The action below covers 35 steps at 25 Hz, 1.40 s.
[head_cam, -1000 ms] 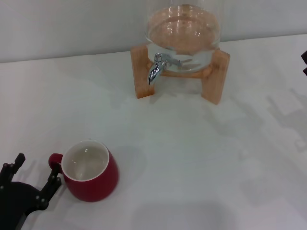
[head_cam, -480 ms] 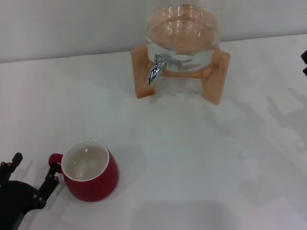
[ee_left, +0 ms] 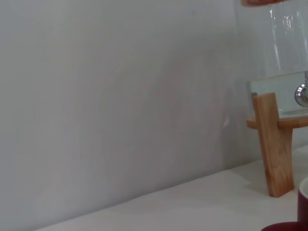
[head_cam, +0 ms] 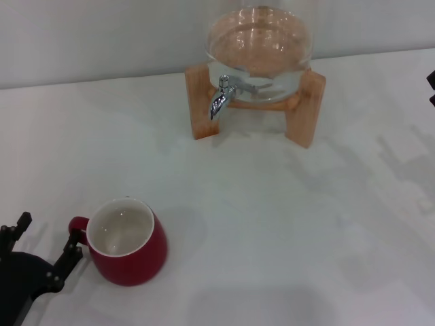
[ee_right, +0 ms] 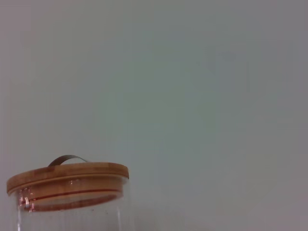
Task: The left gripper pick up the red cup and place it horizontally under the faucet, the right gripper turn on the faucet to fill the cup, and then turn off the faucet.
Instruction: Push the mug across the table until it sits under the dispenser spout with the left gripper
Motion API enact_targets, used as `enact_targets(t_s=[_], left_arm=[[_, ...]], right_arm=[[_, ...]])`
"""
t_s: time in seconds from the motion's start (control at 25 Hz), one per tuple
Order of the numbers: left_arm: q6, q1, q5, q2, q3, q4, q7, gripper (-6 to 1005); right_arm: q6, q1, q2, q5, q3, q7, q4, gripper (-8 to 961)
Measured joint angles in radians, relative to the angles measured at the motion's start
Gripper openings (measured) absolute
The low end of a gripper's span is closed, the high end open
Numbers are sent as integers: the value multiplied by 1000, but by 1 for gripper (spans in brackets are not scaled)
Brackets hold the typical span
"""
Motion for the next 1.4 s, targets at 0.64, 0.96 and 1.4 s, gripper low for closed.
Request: enact_targets(t_s=[0.64, 0.96, 1.4], left_arm=[[-4, -7, 0, -2, 0, 1, 0, 747], [-15, -12, 0, -2, 0, 1, 0, 579], [-16, -15, 8, -1, 0, 3, 0, 147]], right_arm=[[0, 2, 0, -1, -4, 0, 1, 784], [0, 1, 0, -1, -7, 0, 1, 784], [0, 2, 0, -1, -13, 0, 1, 784]])
